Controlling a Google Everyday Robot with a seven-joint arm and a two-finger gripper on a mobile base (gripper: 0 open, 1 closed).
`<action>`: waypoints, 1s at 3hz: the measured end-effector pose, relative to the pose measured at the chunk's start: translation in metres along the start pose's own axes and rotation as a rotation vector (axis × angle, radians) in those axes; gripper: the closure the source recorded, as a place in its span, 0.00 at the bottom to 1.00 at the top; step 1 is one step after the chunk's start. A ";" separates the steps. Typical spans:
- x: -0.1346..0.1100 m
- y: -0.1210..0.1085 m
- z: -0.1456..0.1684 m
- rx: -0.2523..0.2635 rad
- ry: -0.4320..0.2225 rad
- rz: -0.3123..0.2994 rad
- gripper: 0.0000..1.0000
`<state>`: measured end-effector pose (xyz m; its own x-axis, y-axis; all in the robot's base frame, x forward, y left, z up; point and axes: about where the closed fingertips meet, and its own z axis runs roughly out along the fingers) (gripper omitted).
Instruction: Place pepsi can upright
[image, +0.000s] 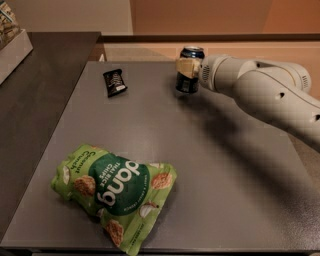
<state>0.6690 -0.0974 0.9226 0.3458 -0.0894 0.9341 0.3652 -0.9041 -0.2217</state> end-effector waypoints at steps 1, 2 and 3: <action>-0.007 -0.005 0.012 0.042 0.034 -0.099 1.00; -0.015 -0.003 0.022 0.064 0.057 -0.166 1.00; -0.017 0.002 0.024 0.068 0.108 -0.196 0.83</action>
Offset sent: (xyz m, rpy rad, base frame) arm 0.0185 0.0021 -0.0319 -0.1490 -0.1870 0.1364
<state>0.6848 -0.0879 0.8998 0.1690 0.0377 0.9849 0.4753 -0.8785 -0.0479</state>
